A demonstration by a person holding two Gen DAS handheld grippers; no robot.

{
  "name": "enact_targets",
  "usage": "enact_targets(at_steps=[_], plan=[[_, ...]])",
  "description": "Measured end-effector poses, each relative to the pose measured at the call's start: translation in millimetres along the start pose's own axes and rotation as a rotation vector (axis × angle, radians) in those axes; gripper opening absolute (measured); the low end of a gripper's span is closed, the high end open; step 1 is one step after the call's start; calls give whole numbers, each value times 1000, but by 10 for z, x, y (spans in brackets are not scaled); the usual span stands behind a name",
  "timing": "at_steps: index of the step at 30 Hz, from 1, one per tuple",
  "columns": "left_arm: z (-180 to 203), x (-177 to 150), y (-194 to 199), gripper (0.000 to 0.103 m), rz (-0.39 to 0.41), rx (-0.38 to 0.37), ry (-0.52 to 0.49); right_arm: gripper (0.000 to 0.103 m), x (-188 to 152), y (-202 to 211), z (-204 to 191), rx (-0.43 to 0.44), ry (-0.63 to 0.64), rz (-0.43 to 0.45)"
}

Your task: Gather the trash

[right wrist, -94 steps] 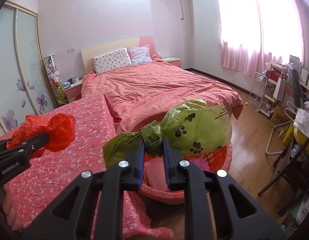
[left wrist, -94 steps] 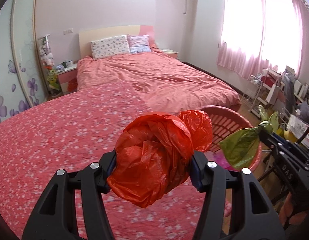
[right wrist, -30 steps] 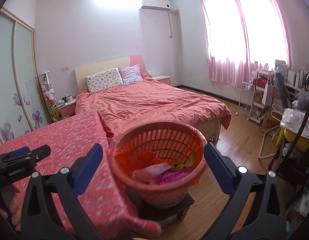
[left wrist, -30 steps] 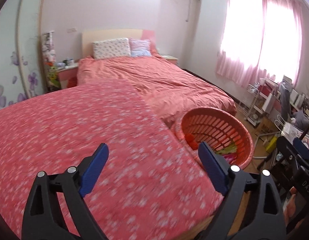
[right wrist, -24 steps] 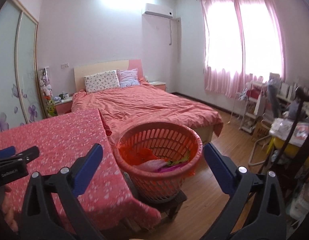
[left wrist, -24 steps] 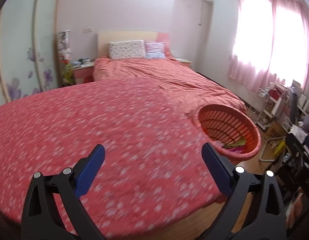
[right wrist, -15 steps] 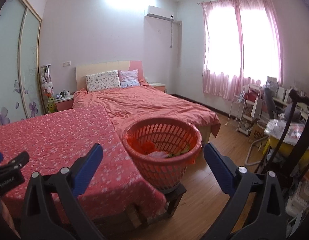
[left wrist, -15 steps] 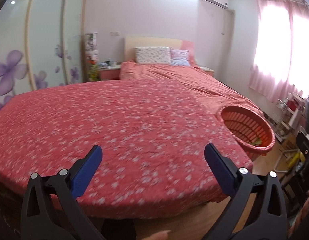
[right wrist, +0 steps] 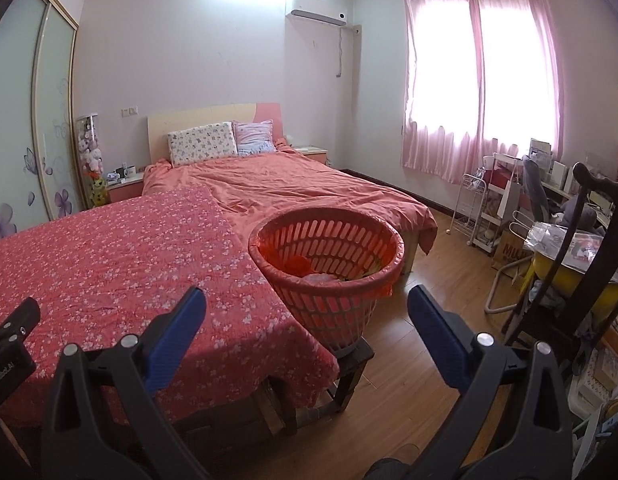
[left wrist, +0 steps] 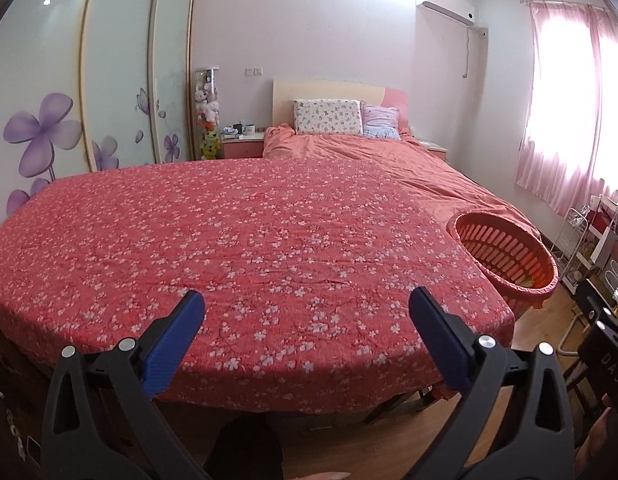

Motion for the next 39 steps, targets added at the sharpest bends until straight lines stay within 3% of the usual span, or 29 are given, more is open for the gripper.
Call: enact_targets(at_steps=[39], plan=[[-24, -61, 24, 101, -23, 7, 8, 99, -45, -85, -53, 0, 13, -30]])
Point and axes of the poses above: each gripper's, at about its wrist camera, not at the fingertips, and y roughly against the way its jaws point, z to its right, x to its top, the point moved 2 cm from there along -y, roughly the way its jaws point, and after that the axes turned 14 degrees about z, right-handed, at the moved point
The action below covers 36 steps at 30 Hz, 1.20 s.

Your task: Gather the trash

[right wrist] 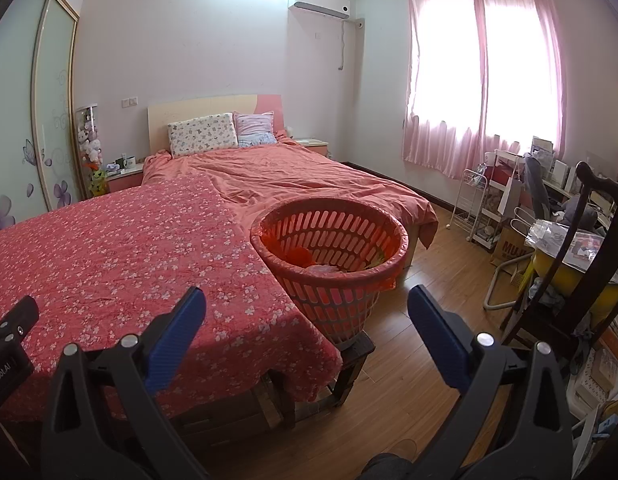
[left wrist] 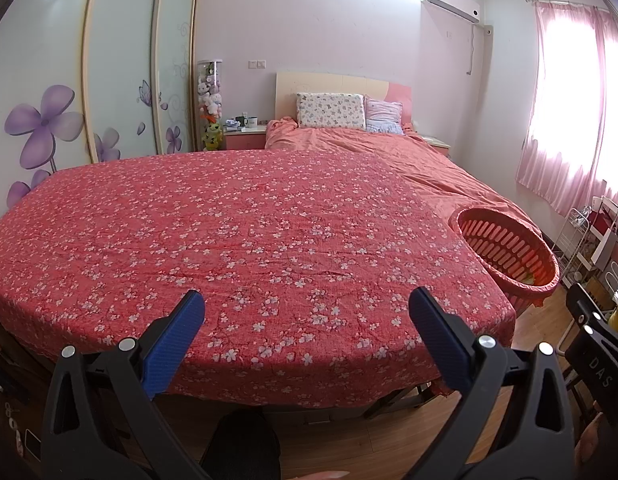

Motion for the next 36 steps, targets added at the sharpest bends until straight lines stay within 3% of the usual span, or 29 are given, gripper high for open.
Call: enact_targets(at_steps=[36], plan=[[19, 2, 16, 101, -3, -2, -2, 99, -14, 1, -7, 1, -1, -3]])
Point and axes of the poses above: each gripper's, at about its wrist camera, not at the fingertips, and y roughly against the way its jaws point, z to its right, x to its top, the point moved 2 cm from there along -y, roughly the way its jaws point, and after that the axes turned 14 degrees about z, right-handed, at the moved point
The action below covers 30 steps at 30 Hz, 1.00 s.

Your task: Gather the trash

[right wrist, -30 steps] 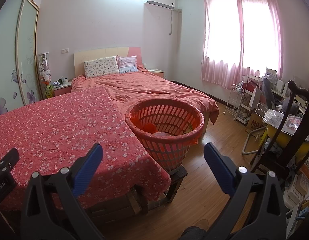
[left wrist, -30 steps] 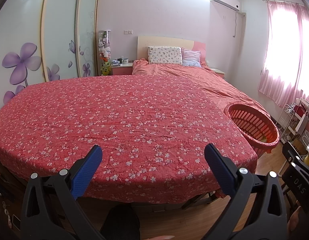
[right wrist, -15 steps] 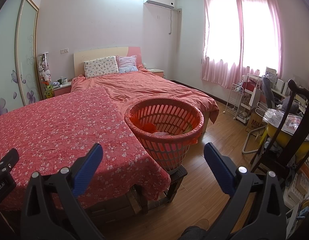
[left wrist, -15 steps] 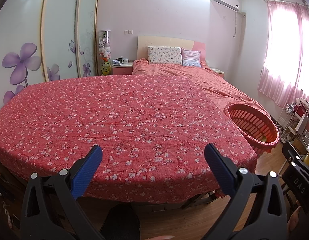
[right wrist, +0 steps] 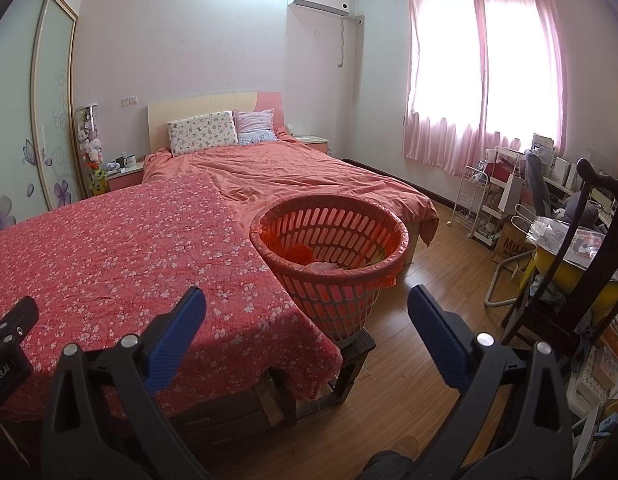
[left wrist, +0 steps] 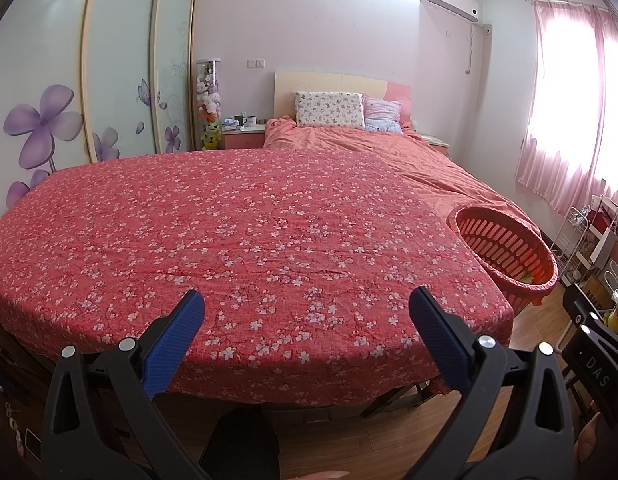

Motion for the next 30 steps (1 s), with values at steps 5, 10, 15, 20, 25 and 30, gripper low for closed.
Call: enact_targets(at_steps=[5, 10, 15, 20, 25, 30], plan=[[4, 0, -2, 101, 0, 0, 1, 99, 3, 0, 2, 0, 0, -1], [13, -14, 2, 101, -2, -1, 1, 99, 5, 0, 5, 0, 0, 0], [19, -17, 4, 101, -2, -1, 1, 99, 7, 0, 4, 0, 0, -1], [20, -17, 5, 101, -2, -1, 1, 99, 9, 0, 7, 0, 0, -1], [19, -16, 5, 101, -2, -1, 0, 99, 11, 0, 11, 1, -1, -1], [23, -20, 9, 101, -2, 0, 0, 99, 12, -1, 9, 1, -1, -1]])
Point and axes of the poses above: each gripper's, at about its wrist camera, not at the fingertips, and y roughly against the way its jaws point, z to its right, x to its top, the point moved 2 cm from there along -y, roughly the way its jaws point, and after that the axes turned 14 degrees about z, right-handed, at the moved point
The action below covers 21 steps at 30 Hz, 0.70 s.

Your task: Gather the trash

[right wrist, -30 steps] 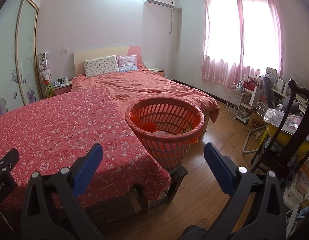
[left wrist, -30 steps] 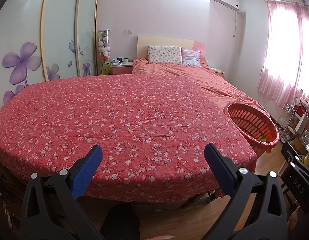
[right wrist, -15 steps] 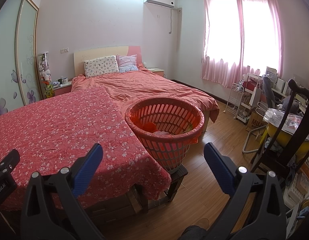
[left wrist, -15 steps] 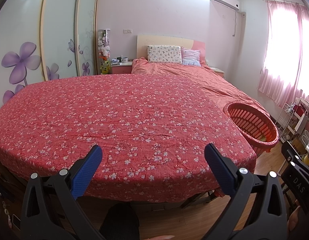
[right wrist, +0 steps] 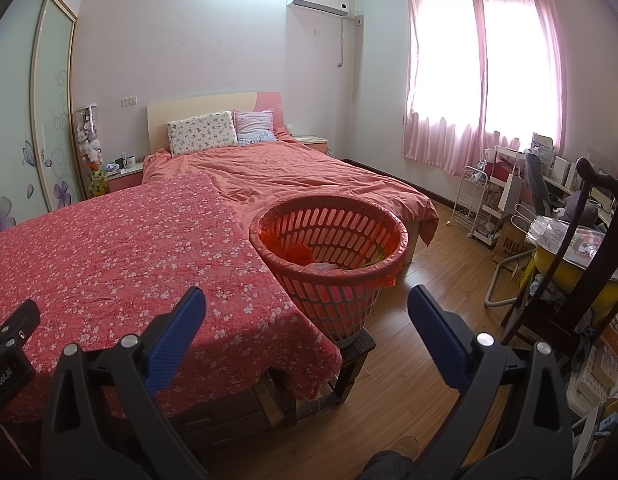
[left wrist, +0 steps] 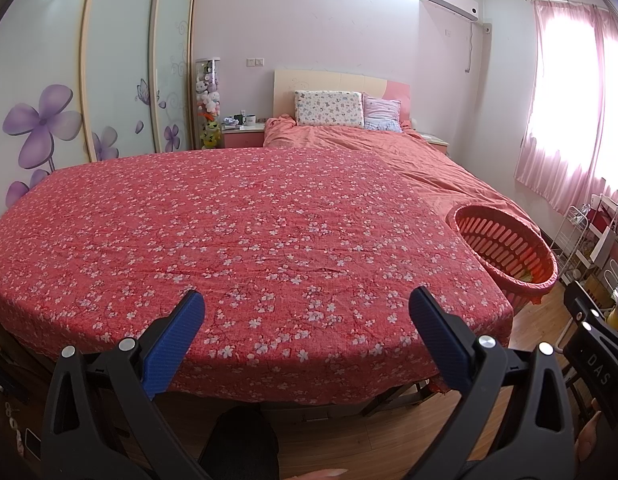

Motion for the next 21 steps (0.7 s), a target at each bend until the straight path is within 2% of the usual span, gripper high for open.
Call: enact_targets(at_steps=[21], plan=[[-20, 3, -2, 101, 0, 8, -3, 99, -3, 0, 2, 1, -2, -2]])
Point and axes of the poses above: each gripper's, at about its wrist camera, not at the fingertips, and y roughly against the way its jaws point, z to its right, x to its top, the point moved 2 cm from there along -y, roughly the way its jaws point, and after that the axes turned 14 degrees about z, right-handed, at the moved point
